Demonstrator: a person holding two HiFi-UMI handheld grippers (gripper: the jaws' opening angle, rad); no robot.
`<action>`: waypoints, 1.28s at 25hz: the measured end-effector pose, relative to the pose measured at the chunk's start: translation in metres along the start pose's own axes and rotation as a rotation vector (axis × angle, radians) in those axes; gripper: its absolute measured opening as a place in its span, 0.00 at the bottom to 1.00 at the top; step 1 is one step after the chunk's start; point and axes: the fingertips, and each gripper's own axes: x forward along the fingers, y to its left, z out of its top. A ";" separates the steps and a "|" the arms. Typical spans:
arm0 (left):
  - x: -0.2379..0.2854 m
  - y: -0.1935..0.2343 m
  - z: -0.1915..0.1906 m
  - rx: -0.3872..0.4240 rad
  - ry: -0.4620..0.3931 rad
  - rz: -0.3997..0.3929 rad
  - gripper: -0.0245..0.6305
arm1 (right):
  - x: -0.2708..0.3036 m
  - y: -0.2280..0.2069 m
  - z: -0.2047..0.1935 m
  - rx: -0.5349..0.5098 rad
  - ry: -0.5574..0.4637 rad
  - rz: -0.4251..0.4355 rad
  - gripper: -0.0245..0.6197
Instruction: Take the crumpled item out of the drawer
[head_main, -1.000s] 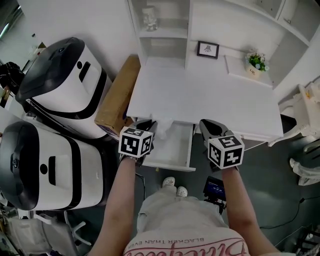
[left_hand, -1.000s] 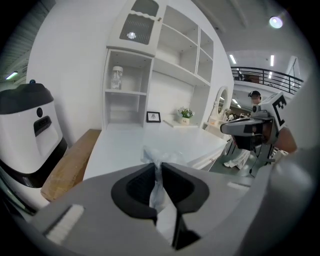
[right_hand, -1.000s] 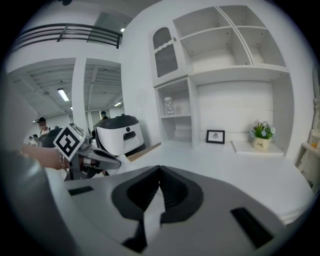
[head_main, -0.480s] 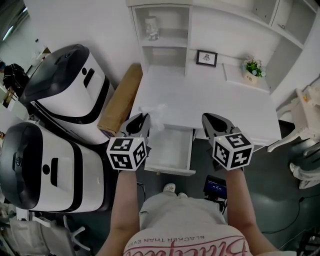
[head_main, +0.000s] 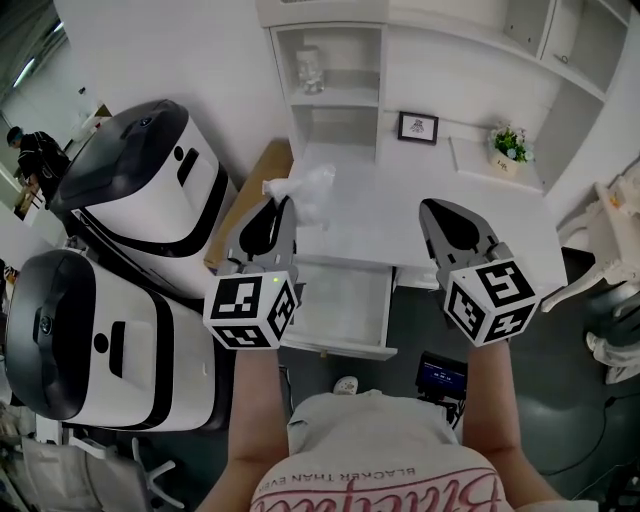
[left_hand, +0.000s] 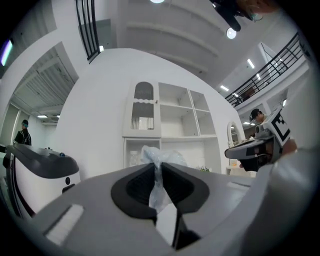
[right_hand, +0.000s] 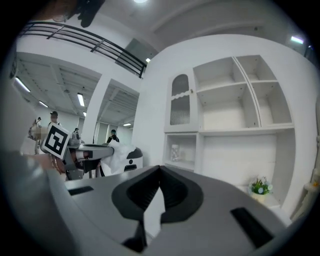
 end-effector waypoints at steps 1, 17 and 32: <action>-0.002 0.001 0.009 0.004 -0.022 0.005 0.12 | -0.002 0.000 0.009 -0.005 -0.025 -0.004 0.05; -0.022 0.007 0.098 0.144 -0.230 0.055 0.12 | -0.024 0.014 0.093 -0.157 -0.233 -0.052 0.05; -0.038 0.018 0.109 0.173 -0.267 0.109 0.12 | -0.035 0.013 0.096 -0.188 -0.237 -0.100 0.05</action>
